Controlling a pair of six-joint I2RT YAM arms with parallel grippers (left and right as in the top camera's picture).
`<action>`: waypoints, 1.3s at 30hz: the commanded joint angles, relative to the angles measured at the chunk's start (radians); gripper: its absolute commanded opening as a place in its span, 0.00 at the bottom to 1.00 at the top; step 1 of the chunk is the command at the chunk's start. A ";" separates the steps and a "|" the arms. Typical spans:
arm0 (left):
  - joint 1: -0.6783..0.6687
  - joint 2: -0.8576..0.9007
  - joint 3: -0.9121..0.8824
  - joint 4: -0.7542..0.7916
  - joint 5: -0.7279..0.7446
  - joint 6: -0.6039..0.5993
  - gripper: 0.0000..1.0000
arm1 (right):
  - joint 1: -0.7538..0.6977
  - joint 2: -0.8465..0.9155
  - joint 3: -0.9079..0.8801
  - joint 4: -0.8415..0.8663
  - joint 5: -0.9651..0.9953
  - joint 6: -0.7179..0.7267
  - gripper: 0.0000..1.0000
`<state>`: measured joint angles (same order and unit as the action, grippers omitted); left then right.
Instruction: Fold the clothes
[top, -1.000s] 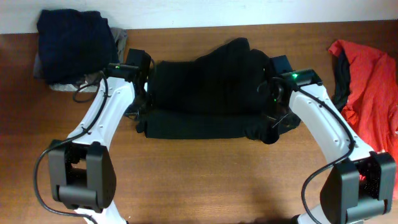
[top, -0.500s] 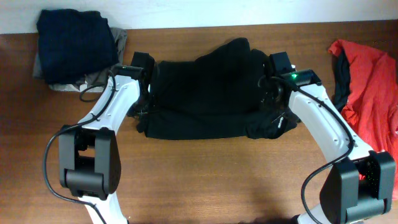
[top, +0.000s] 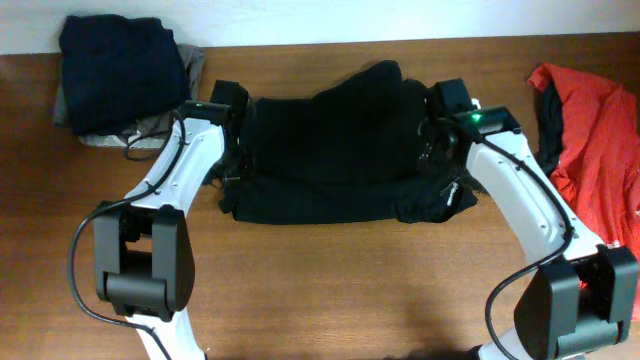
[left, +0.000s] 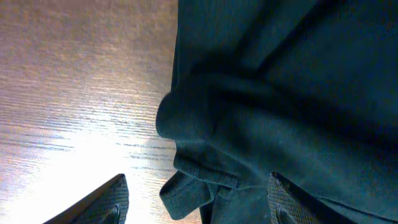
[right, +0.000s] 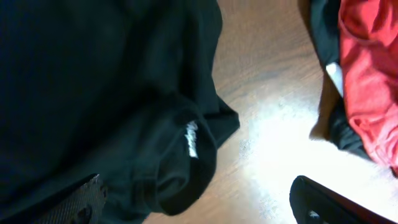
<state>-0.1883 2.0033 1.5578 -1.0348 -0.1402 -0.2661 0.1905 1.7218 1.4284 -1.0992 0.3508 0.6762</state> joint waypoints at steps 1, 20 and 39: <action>0.003 -0.042 0.040 0.006 -0.018 0.005 0.71 | -0.003 0.001 0.050 -0.003 0.019 -0.030 0.99; -0.039 -0.041 0.030 -0.117 0.190 0.006 0.22 | -0.009 0.031 -0.050 -0.007 -0.220 -0.114 0.43; -0.092 0.050 0.026 -0.040 0.190 0.012 0.23 | -0.135 0.133 -0.103 0.212 -0.340 -0.122 0.56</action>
<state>-0.2787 2.0117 1.5806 -1.0752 0.0383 -0.2623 0.0540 1.8450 1.3281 -0.8974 0.0269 0.5564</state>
